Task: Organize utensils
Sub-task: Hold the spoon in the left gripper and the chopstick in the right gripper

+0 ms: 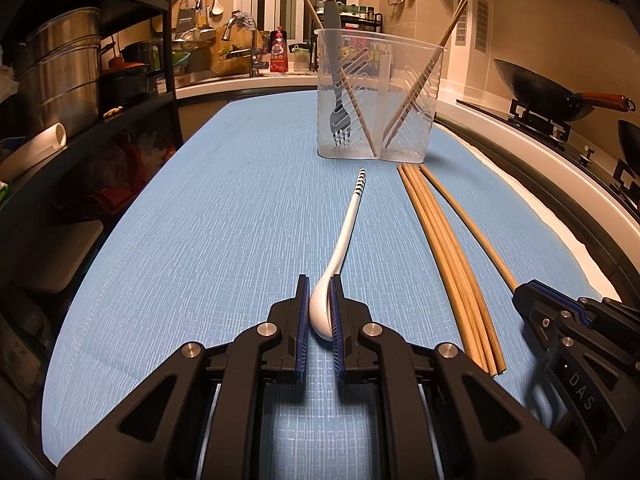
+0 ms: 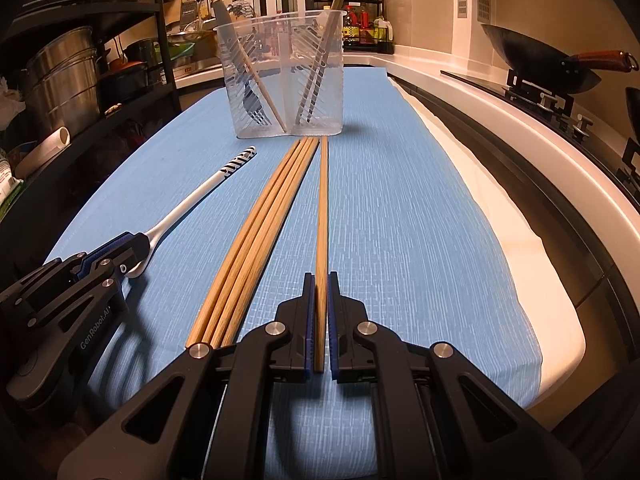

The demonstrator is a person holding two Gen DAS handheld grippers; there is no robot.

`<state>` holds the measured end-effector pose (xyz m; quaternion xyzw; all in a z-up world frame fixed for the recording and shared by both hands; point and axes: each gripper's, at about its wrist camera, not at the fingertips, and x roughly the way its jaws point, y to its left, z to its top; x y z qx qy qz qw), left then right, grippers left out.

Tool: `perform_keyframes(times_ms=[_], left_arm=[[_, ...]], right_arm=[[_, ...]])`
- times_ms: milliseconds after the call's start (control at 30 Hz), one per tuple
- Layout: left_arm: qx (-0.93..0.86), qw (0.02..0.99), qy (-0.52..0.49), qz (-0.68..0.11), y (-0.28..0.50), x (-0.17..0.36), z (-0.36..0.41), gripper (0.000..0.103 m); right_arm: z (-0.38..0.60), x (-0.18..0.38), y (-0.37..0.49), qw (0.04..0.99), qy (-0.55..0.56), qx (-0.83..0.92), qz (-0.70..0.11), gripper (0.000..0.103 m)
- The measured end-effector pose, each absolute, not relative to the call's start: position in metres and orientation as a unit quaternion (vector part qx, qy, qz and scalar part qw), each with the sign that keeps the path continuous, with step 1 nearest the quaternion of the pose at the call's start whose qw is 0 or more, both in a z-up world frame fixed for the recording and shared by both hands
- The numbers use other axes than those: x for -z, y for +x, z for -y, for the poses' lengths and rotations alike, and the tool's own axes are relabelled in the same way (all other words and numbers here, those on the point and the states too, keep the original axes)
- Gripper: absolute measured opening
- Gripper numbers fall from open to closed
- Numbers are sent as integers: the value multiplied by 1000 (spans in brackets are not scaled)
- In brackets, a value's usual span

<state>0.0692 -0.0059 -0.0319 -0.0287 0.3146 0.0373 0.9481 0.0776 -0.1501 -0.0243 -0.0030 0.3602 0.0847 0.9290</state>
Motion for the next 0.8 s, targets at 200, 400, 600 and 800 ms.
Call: perform_keyframes(times_ms=[200,400,600,800], left_arm=[[-37,948,-27,-314,69,32,6,10],[-36,948,-31,-315,68,31,4,10],[-40,952,-30,-303,64,23,3,10],[-42,958,-29,-281,55,9,1,11]], right_arm=[[149,25,77,930,-8,-83,-359,6],[153,24,78,929,-1,-78,-361,6],[157,16,75,936,0,-69,-344,6],[156,7,69,944,-13,-65,-323,6]])
